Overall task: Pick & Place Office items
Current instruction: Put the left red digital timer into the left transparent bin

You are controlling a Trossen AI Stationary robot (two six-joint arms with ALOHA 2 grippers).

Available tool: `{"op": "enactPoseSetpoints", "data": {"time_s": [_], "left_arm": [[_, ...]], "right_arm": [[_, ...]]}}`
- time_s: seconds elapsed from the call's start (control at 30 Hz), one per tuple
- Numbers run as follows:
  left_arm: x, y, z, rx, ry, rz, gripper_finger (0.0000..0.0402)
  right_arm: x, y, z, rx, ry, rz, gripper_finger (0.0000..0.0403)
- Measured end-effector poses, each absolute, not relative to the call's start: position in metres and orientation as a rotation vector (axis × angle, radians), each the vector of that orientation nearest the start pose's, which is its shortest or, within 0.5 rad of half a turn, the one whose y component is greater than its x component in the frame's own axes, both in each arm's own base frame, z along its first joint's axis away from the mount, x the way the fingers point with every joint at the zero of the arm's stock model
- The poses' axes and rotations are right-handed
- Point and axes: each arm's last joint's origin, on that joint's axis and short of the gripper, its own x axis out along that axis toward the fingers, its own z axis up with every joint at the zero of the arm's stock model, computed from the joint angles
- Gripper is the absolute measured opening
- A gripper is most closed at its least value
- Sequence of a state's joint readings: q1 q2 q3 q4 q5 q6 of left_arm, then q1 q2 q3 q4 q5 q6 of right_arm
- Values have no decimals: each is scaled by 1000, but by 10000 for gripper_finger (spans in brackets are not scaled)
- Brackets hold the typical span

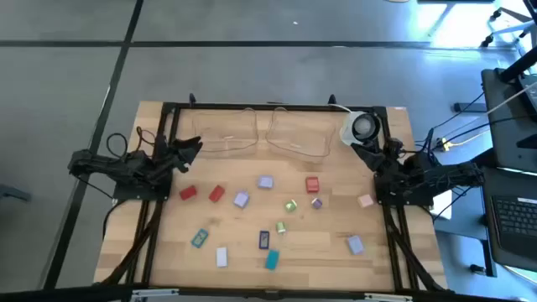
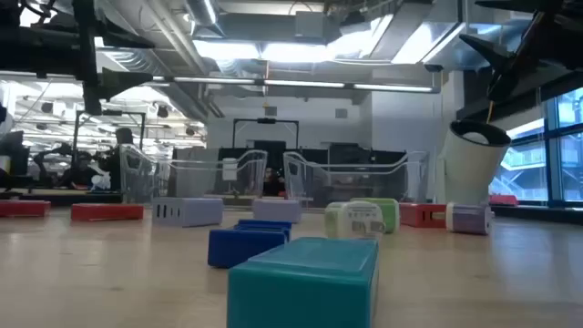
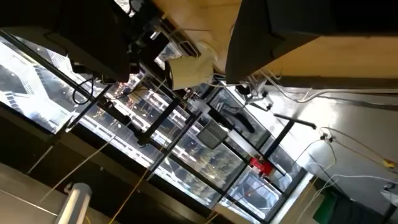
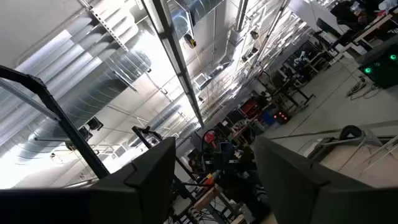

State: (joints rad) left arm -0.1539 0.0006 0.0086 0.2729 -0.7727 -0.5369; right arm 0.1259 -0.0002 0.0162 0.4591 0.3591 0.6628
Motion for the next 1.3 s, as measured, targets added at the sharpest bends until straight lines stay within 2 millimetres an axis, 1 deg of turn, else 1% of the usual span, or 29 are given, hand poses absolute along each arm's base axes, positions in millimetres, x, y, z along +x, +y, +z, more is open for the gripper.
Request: {"op": "enactPoseSetpoints", "data": {"time_s": [0.07, 0.17, 0.3, 0.4, 0.63, 0.73, 0.83, 0.93, 1.07, 1.2, 1.3], "left_arm": [[87, 7, 190, -646, -422, 557, 262], [86, 9, 190, -652, -439, 636, 262], [84, 11, 189, -658, -460, 733, 262], [83, 12, 189, -661, -468, 771, 262], [83, 12, 190, -692, -489, 753, 262], [84, 11, 190, -692, -484, 722, 262], [84, 11, 191, -690, -477, 686, 262], [85, 10, 192, -691, -474, 636, 262], [85, 9, 194, -699, -487, 613, 262], [87, 9, 193, -691, -475, 626, 262], [88, 9, 196, -688, -468, 614, 262]], "right_arm": [[85, 0, 211, 762, -525, -68, 221], [85, 0, 211, 764, -528, -77, 221], [85, -2, 210, 777, -544, -140, 221], [84, -3, 210, 777, -551, -188, 221], [84, -3, 209, 642, -532, -250, 221], [86, -3, 207, 583, -496, -257, 221], [88, -3, 201, 560, -430, -292, 221], [90, -3, 193, 572, -361, -326, 221], [91, -4, 189, 637, -334, -342, 221], [91, -4, 189, 635, -336, -349, 221], [89, -4, 197, 643, -359, -355, 221]]}}
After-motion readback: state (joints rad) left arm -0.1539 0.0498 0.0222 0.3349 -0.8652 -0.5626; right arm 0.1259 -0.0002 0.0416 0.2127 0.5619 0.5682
